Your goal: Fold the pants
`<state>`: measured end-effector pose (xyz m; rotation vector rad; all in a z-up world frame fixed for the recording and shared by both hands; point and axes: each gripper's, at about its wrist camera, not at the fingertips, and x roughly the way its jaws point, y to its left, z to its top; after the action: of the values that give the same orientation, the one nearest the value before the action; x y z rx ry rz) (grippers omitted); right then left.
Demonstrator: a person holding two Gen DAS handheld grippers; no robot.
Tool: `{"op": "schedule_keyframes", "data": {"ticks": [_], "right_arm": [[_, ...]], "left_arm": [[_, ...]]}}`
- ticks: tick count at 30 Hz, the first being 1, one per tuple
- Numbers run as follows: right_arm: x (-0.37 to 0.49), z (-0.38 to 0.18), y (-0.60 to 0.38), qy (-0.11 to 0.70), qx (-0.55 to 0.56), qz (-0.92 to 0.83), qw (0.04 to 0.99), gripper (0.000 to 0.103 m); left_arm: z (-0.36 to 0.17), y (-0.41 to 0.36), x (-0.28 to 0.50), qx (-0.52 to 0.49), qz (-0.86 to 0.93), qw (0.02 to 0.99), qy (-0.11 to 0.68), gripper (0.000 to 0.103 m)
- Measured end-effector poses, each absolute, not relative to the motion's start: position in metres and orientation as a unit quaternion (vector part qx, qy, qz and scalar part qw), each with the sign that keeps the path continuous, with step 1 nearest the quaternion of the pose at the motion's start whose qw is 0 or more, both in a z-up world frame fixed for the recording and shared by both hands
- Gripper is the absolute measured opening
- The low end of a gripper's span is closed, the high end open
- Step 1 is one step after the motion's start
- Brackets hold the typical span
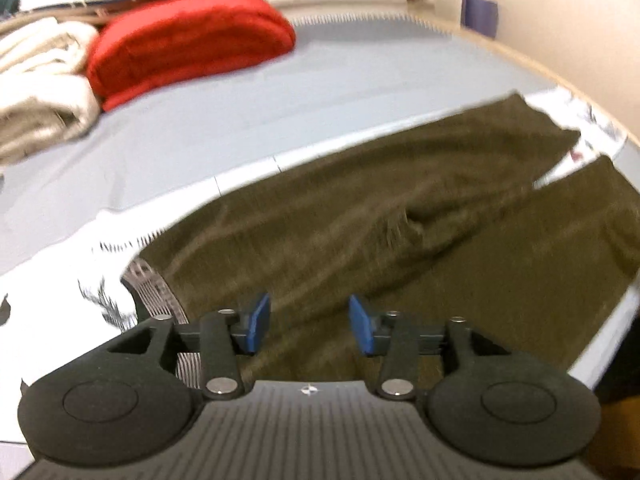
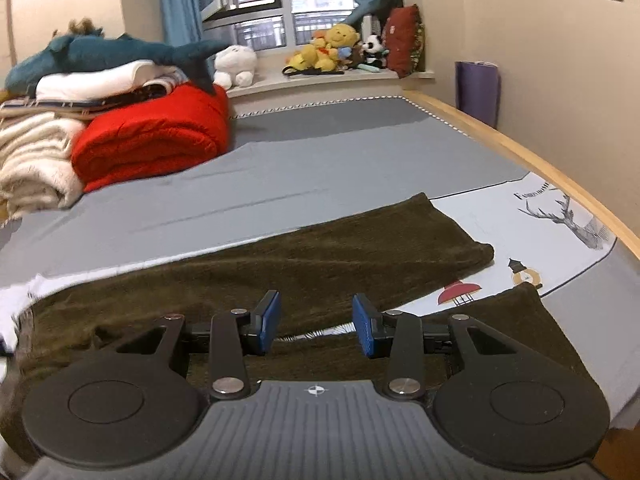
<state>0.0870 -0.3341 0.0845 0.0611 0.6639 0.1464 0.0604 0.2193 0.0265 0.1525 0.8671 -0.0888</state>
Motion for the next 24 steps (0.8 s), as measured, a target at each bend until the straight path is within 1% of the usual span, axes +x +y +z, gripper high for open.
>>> {"op": "schedule_keyframes", "data": {"ticks": [1,2,4,5,6,8,11,14,15,17,18,19,20,24], "right_arm": [[0.088,0.075,-0.336,0.328,0.026,0.074,0.941,0.042],[0.09,0.066,-0.339,0.331,0.033,0.071,0.941,0.042],[0.103,0.056,-0.345,0.354,0.075,0.063,0.93,0.041],[0.105,0.056,-0.346,0.343,0.085,0.063,0.933,0.041],[0.106,0.055,-0.345,0.335,0.09,0.063,0.936,0.041],[0.113,0.05,-0.343,0.347,0.096,0.065,0.931,0.041],[0.114,0.052,-0.341,0.334,0.106,0.081,0.933,0.042],[0.119,0.052,-0.335,0.329,0.097,0.085,0.935,0.042],[0.121,0.051,-0.332,0.329,0.094,0.085,0.936,0.042],[0.125,0.051,-0.329,0.325,0.085,0.084,0.938,0.042],[0.125,0.052,-0.326,0.32,0.078,0.083,0.941,0.042],[0.125,0.052,-0.323,0.317,0.071,0.08,0.943,0.042],[0.126,0.053,-0.321,0.314,0.064,0.079,0.944,0.042],[0.131,0.052,-0.318,0.313,0.058,0.082,0.944,0.042]], "left_arm": [[0.024,0.223,0.063,0.075,-0.04,0.906,0.415,0.059],[0.022,0.224,0.065,0.077,-0.033,0.906,0.415,0.06],[0.017,0.227,0.068,0.076,-0.028,0.902,0.424,0.06],[0.013,0.228,0.07,0.076,-0.026,0.899,0.431,0.06],[0.009,0.23,0.072,0.079,-0.021,0.895,0.438,0.06],[0.001,0.237,0.074,0.087,-0.012,0.889,0.449,0.06],[-0.002,0.243,0.078,0.098,-0.01,0.883,0.46,0.06],[-0.002,0.256,0.087,0.072,0.001,0.881,0.468,0.059],[-0.001,0.261,0.092,0.057,0.007,0.882,0.468,0.056],[0.003,0.27,0.1,0.025,0.021,0.884,0.467,0.04],[0.005,0.273,0.105,0.011,0.027,0.885,0.465,0.036],[0.008,0.276,0.11,-0.001,0.031,0.885,0.464,0.026],[0.01,0.279,0.114,-0.012,0.036,0.885,0.464,0.019],[0.016,0.28,0.126,-0.039,0.042,0.885,0.463,0.015]]}}
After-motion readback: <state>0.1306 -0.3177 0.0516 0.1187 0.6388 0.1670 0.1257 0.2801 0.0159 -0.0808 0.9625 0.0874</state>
